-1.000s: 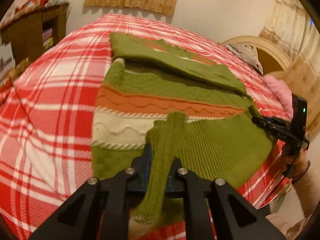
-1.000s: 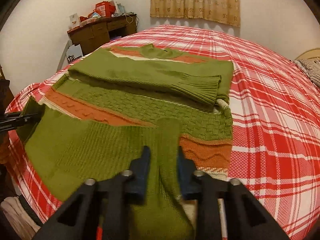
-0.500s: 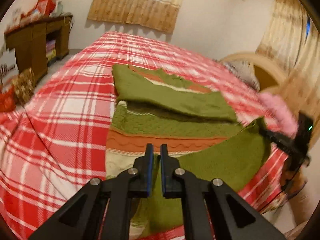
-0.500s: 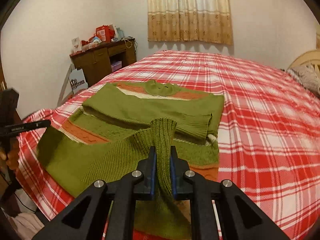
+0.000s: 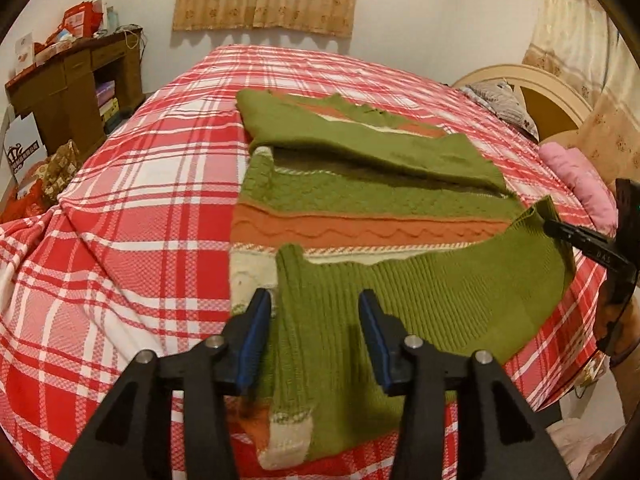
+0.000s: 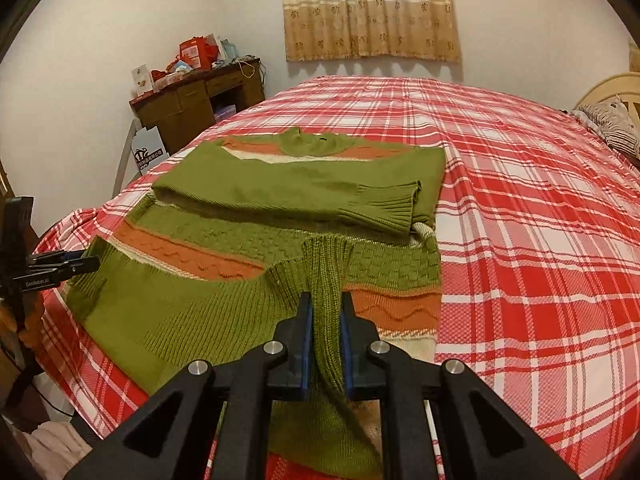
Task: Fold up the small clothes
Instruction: 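Grasp the ribbed hem section with the left tool while the right tool pinches it too, then lift the hem with both tools and fold it over onto the collar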
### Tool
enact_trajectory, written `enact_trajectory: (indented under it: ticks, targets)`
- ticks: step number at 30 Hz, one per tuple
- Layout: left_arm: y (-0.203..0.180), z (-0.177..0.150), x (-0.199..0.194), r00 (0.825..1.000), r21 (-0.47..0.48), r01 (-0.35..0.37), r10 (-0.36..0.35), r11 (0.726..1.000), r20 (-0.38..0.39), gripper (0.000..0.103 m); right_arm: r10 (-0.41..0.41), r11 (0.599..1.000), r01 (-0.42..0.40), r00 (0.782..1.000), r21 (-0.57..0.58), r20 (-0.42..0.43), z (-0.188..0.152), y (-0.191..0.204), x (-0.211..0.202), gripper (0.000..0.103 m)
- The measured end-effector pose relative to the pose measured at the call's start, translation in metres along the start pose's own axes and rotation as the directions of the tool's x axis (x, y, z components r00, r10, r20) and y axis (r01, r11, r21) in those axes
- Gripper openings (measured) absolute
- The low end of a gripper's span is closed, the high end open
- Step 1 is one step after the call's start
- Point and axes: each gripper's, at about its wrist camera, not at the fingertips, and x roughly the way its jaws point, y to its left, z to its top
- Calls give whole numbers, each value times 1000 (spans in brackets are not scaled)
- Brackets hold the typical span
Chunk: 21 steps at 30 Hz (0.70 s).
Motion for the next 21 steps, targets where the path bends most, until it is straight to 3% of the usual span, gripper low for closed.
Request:
enact_trajectory:
  ticks: [1,2,3,4,6,11,21]
  targets:
    - [-2,-1,1,1000,5,9,-9,1000,-3,46,-1,1000,1,1000,1,0,-1,0,0,11]
    - [-4,-3,4,1000,13,14,-14,1000,-10,34,-2,1000,2,1000,2,1,-1,-1,0,11]
    - [-6,-5,5,1000,21,8,-8,1000,-16,10,-2,1000,2,1000,4,0,-2,-1,0,11]
    - [-8,-6,10,999,35,-14,15,999,-31,5,-2,1000,2,1000,6,0,-2,-1,0,11]
    - [-10,-9,10,999,39,-45,46,998,-23,6,-2,1000,2,1000,14,-6,-4,-2,0,11]
    - [-10,-1,1,1000,-17,-14,13,1000,-28,5,7,1000,-7,1000,17,-9,-3,-2,-5,11]
    - [-5,67,-15,996,-69,35,-30,997,79,5,32,999,-33,996,16,82,47,-7,-21,11]
